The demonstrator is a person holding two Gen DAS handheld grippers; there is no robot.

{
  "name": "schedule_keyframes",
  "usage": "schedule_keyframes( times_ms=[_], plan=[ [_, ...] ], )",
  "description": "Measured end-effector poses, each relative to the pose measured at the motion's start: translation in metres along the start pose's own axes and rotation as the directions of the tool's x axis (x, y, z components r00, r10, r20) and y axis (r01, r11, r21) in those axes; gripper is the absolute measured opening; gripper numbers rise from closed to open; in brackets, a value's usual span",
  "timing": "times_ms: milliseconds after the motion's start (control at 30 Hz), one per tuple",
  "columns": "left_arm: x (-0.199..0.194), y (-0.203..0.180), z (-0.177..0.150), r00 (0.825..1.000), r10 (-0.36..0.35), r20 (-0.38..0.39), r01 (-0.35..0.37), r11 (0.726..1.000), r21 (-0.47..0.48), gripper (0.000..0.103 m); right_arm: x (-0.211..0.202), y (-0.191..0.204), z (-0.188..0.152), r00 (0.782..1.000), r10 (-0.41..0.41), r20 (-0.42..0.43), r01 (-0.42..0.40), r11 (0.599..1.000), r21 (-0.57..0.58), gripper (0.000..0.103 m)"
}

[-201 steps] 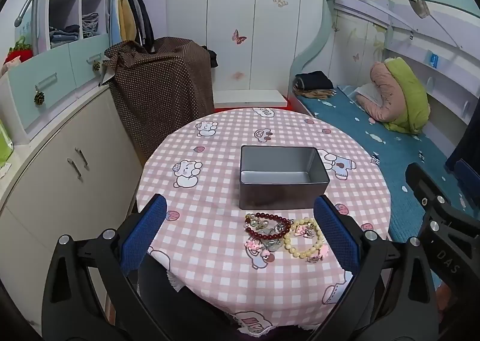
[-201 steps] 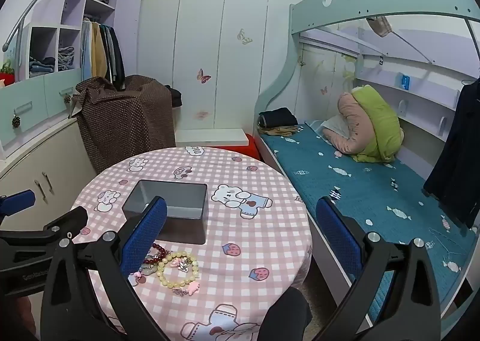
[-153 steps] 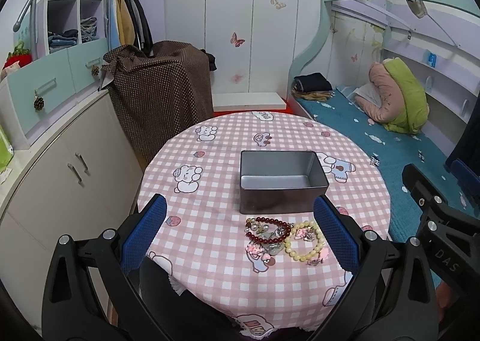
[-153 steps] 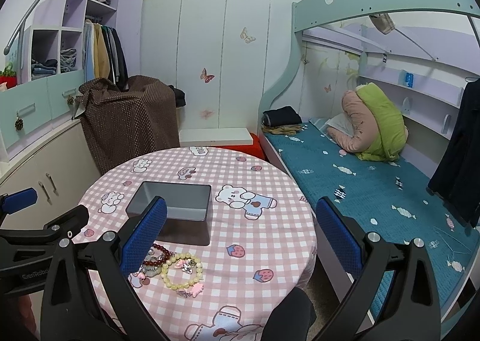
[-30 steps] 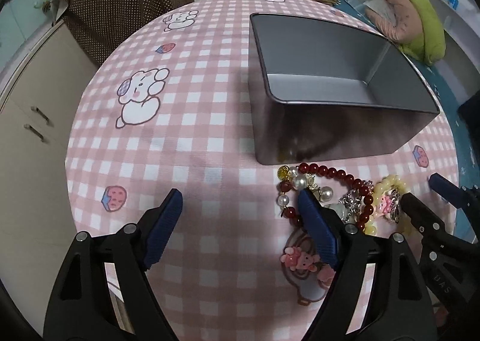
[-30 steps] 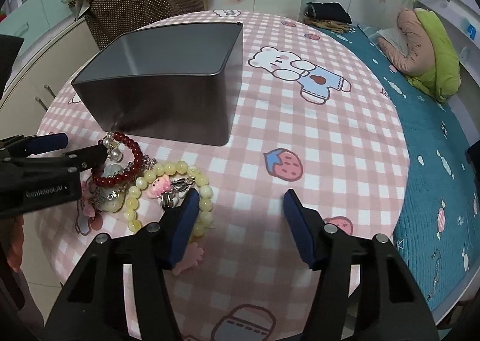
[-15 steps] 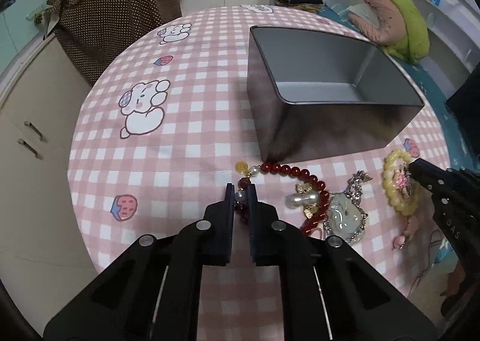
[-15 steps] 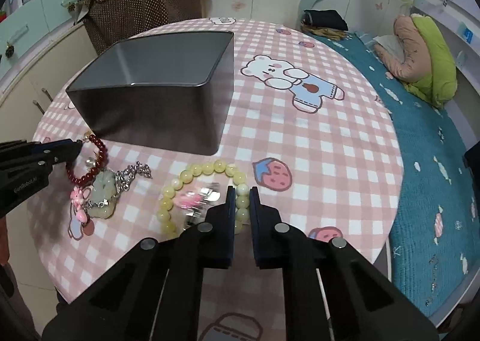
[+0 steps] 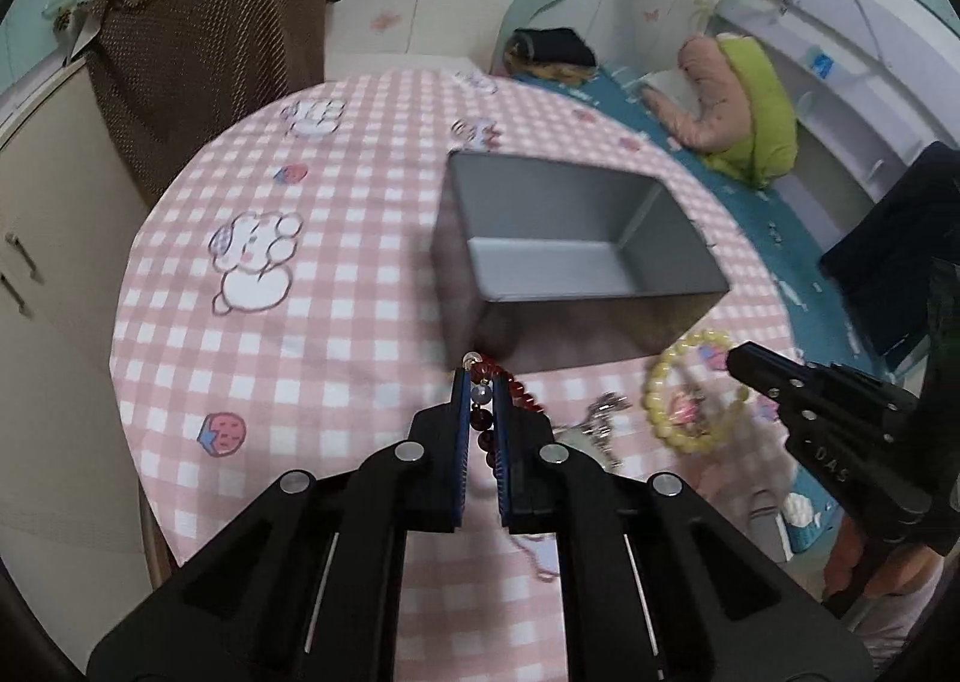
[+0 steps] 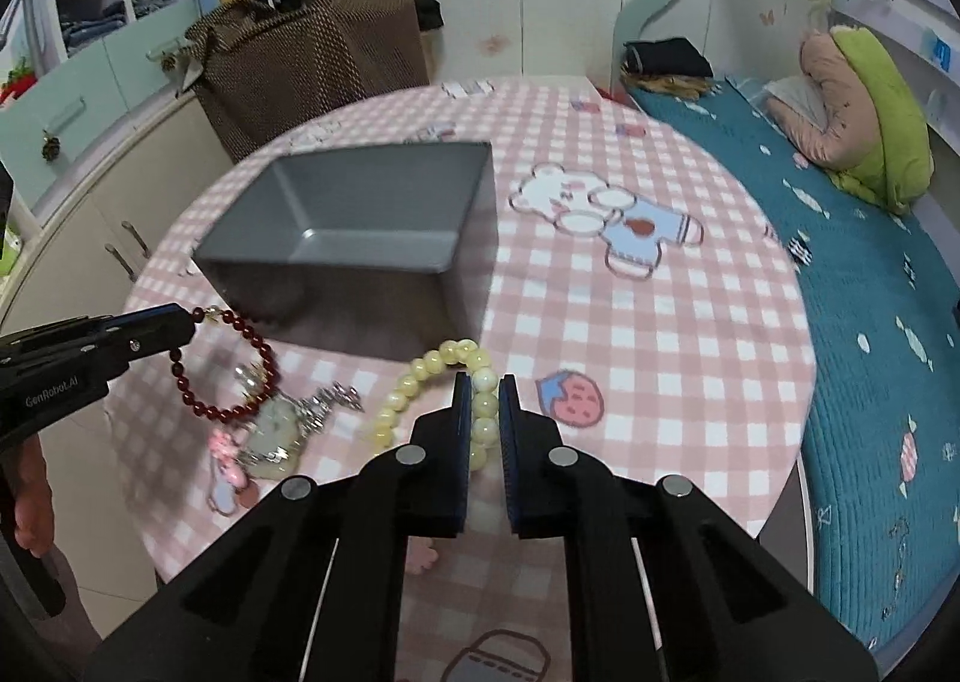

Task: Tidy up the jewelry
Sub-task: 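Lift the red bracelet with the left tool while the right tool lifts the yellow bracelet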

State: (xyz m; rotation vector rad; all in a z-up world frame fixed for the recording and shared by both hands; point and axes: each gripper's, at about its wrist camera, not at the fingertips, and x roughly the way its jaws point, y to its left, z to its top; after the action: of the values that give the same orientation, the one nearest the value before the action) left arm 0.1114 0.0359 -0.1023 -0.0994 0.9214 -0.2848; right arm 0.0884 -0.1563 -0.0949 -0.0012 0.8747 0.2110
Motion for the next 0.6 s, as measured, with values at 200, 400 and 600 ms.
schedule_keyframes(
  times_ms=[200,400,600],
  plan=[
    [-0.012,-0.011,0.005,0.999,-0.023,0.030,0.023,1.000,0.013,0.008,-0.016,0.009,0.006,0.999,0.025,0.035,-0.024,0.999,-0.021,0.009],
    [-0.025,-0.018,0.008,0.997,-0.031,0.065,0.030,0.999,0.028,0.008,-0.027,0.015,0.011,0.997,0.036,0.066,-0.034,0.999,-0.038,0.009],
    [-0.037,-0.023,0.013,0.995,-0.036,0.094,0.033,0.999,0.039,0.008,-0.043,0.018,0.019,0.993,0.046,0.108,-0.041,0.998,-0.049,0.009]
  ],
)
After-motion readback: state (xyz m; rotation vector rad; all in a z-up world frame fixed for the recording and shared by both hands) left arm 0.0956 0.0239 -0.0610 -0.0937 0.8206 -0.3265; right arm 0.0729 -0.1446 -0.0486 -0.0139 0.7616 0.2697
